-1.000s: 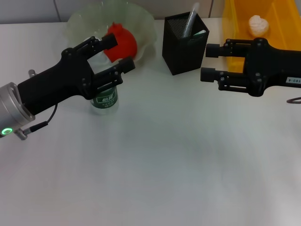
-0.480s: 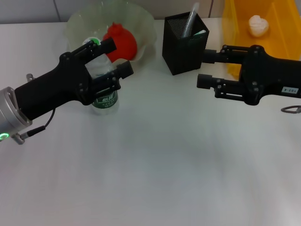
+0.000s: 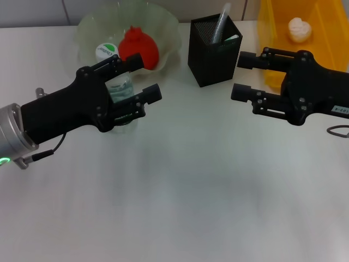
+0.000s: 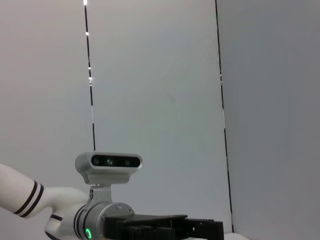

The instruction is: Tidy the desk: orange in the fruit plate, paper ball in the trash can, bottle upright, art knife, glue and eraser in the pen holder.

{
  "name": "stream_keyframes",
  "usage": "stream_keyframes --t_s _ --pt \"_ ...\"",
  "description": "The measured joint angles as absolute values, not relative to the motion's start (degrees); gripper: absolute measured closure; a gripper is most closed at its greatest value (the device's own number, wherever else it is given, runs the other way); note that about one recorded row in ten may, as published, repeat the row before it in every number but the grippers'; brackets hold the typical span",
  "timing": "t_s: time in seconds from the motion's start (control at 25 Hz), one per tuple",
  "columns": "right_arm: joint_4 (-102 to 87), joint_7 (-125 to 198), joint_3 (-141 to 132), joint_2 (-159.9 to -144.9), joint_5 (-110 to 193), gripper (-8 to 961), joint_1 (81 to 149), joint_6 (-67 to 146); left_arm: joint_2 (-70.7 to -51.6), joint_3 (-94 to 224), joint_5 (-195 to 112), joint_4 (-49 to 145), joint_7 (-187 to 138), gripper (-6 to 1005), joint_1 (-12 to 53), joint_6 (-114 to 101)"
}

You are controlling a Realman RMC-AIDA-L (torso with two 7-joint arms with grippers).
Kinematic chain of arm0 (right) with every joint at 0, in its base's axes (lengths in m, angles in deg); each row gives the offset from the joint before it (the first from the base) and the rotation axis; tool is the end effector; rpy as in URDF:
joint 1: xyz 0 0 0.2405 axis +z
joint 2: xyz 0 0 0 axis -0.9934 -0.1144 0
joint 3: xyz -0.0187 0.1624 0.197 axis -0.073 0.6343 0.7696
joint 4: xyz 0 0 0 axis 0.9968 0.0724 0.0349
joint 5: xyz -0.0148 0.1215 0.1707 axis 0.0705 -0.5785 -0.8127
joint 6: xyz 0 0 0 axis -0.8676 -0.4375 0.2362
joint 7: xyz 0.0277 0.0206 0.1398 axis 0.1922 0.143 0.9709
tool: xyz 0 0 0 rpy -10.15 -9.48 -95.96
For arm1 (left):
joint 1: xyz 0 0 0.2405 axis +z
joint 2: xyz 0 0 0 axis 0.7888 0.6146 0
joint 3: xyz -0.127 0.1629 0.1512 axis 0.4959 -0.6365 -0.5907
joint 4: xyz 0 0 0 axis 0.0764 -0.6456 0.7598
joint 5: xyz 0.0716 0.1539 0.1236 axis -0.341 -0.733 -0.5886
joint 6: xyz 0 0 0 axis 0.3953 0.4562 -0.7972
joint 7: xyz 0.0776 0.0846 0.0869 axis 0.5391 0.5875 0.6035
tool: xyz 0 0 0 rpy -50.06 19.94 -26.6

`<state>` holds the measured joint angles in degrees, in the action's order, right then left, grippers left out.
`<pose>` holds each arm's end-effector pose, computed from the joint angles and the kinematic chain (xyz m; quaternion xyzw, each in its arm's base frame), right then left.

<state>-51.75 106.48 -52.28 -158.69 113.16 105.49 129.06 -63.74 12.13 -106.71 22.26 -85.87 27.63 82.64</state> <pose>0.2138 0.3045 0.0290 -0.9104 0.0664 0.3897 0.1218 -0.2374 0.2982 -0.0003 -0.8773 -0.1205 -0.4425 0.1410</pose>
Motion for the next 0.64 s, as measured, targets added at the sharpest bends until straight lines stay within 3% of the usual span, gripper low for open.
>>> stream_keyframes --t_s 0.64 --pt "-50.0 105.75 -52.05 -158.73 112.62 342 106.56 128.7 -64.08 13.66 -106.31 22.26 -85.95 229 27.16 80.74"
